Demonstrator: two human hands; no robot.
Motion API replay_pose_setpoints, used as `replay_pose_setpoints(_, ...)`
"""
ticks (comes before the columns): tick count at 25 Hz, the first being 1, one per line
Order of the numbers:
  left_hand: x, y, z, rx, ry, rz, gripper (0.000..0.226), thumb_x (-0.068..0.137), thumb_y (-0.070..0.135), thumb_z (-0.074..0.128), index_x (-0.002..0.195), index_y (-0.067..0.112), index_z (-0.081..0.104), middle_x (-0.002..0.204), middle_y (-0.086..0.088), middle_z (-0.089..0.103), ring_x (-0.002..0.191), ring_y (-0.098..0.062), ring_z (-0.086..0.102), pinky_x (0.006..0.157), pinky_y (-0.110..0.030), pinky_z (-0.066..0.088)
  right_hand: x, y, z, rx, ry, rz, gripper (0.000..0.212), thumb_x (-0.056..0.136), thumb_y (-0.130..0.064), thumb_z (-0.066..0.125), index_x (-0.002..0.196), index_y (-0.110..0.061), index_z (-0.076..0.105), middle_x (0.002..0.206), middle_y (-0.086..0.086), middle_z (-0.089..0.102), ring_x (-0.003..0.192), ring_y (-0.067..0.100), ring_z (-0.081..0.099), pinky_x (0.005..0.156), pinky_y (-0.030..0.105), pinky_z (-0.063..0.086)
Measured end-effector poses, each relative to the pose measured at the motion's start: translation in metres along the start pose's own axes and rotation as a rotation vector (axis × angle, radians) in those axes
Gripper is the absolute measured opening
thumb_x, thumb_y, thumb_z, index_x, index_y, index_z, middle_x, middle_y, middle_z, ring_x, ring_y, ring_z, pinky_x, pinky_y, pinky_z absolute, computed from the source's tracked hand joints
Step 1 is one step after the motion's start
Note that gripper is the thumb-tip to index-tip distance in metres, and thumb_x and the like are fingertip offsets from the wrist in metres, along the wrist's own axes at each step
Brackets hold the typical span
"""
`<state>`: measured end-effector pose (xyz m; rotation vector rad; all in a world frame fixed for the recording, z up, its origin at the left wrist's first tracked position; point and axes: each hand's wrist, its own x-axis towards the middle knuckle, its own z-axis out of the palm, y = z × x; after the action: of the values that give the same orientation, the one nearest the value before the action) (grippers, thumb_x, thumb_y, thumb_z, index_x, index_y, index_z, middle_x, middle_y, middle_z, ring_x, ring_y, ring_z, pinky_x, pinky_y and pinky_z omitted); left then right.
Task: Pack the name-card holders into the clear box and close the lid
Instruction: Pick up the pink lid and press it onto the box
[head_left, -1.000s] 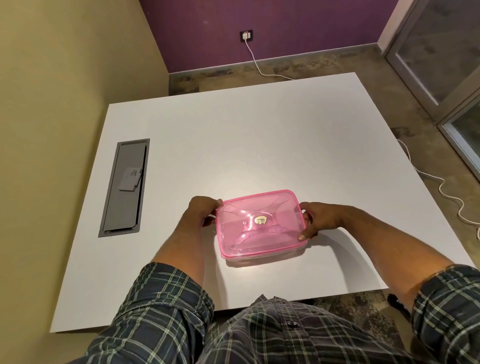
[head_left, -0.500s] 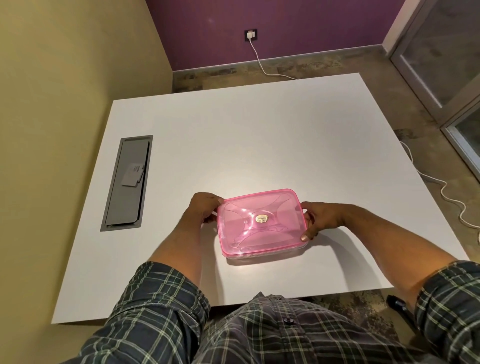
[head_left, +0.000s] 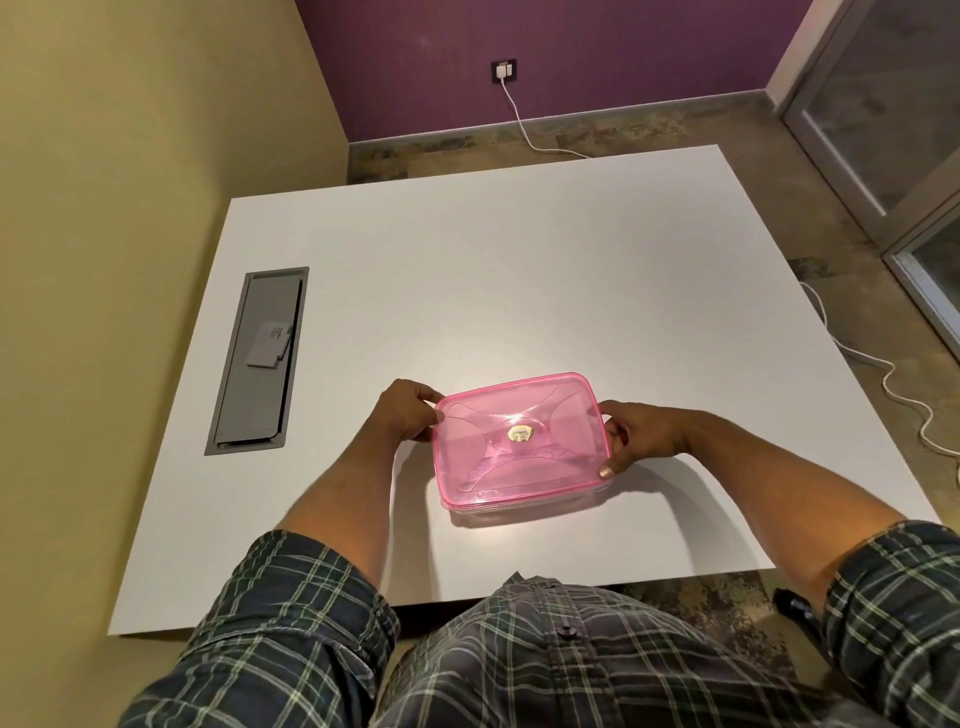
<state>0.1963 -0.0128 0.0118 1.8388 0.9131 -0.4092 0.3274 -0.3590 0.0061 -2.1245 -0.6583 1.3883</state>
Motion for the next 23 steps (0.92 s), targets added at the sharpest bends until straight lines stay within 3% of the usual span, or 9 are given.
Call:
replay_pose_setpoints(2,-0.003,-0.001,-0.002,0.003,-0.017,-0.018,0.036,0.085,-0.007,0.072,0.119,0.004,0.072,0.089,-0.017,0.069,0.071,-0.029,0.067,0.082,-0.052,0.062,-0.001,0.003,0.001,0.023,0.011,-0.002,0.091,0.067,-0.012,0.095,0.141,-0.016,0.043,0.074,-0.001,0.058,0.070,0.012,0.062,0.074,0.028,0.054)
replay_pose_setpoints(6,-0.014,0.010,-0.003,0.158,-0.176,-0.094,0.066,0.084,0.001,0.077,0.143,0.022,0.055,0.102,-0.018,0.072,0.061,-0.029,0.070,0.054,-0.037,0.062,-0.005,0.002,0.001,0.095,-0.033,0.007,0.086,0.073,0.002,0.088,0.143,-0.016,0.042,0.073,0.007,0.056,0.071,0.019,0.064,0.077,0.033,0.059)
replay_pose_setpoints(11,-0.017,0.015,-0.001,0.302,-0.187,-0.012,0.063,0.078,-0.001,0.082,0.136,0.015,0.063,0.086,-0.013,0.070,0.064,-0.033,0.072,0.055,-0.037,0.064,-0.008,-0.001,0.005,0.108,-0.056,0.011,0.076,0.073,0.000,0.088,0.137,-0.013,0.048,0.081,0.012,0.057,0.073,0.018,0.071,0.072,0.029,0.059)
replay_pose_setpoints(15,-0.018,0.009,-0.003,0.328,-0.168,0.030,0.062,0.077,0.000,0.085,0.133,0.016,0.065,0.085,-0.010,0.069,0.056,-0.028,0.071,0.053,-0.034,0.063,-0.007,0.006,0.011,0.066,-0.013,0.001,0.081,0.066,-0.017,0.096,0.134,-0.018,0.051,0.079,0.004,0.061,0.071,0.011,0.071,0.067,0.022,0.056)
replay_pose_setpoints(18,-0.015,0.008,-0.004,0.348,-0.169,0.049,0.063,0.076,0.000,0.085,0.134,0.013,0.065,0.097,-0.012,0.071,0.055,-0.028,0.071,0.054,-0.035,0.063,-0.006,0.005,0.014,-0.044,-0.020,0.006,0.098,0.053,-0.044,0.099,0.134,-0.023,0.048,0.098,-0.003,0.067,0.086,0.010,0.067,0.076,0.025,0.055)
replay_pose_setpoints(21,-0.013,0.009,-0.003,0.369,-0.176,0.047,0.057,0.077,0.001,0.085,0.130,0.014,0.067,0.085,-0.015,0.073,0.056,-0.029,0.071,0.056,-0.038,0.064,-0.005,0.005,0.019,-0.057,-0.011,0.009,0.115,0.043,-0.057,0.097,0.137,-0.033,0.037,0.114,-0.015,0.062,0.101,0.003,0.062,0.080,0.019,0.050)
replay_pose_setpoints(23,-0.011,0.009,-0.003,0.399,-0.177,0.051,0.054,0.077,0.004,0.085,0.127,0.014,0.068,0.076,-0.011,0.072,0.057,-0.027,0.072,0.054,-0.033,0.062,-0.005,0.006,0.022,-0.019,-0.008,0.009,0.115,0.044,-0.055,0.098,0.138,-0.034,0.036,0.114,-0.013,0.062,0.102,0.005,0.063,0.078,0.020,0.054)
